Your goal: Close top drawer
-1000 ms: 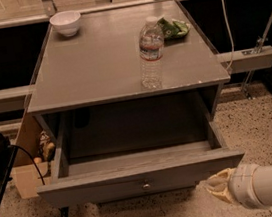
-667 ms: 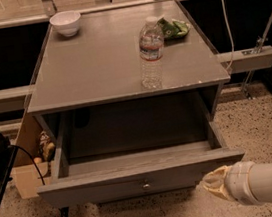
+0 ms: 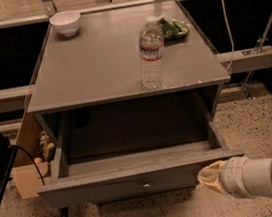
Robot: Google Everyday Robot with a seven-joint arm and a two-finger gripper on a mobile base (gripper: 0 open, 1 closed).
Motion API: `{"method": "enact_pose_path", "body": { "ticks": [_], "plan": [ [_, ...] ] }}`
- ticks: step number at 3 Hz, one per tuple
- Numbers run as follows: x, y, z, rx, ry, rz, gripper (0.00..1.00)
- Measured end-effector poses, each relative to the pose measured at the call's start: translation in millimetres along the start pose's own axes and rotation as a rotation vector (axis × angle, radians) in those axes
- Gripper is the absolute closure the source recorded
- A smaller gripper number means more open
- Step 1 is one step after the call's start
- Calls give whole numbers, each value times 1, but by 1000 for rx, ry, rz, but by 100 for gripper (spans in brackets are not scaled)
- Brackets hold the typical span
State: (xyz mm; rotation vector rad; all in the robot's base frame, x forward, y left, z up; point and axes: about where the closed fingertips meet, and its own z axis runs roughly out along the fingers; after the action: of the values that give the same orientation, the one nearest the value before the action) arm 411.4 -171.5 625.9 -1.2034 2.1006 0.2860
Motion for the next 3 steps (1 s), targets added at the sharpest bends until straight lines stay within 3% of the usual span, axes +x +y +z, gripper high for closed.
{"method": "enact_pose_path", "body": {
  "ticks": [3],
  "plan": [
    [-17,-17,26,16,-24,-11,100]
  ]
}}
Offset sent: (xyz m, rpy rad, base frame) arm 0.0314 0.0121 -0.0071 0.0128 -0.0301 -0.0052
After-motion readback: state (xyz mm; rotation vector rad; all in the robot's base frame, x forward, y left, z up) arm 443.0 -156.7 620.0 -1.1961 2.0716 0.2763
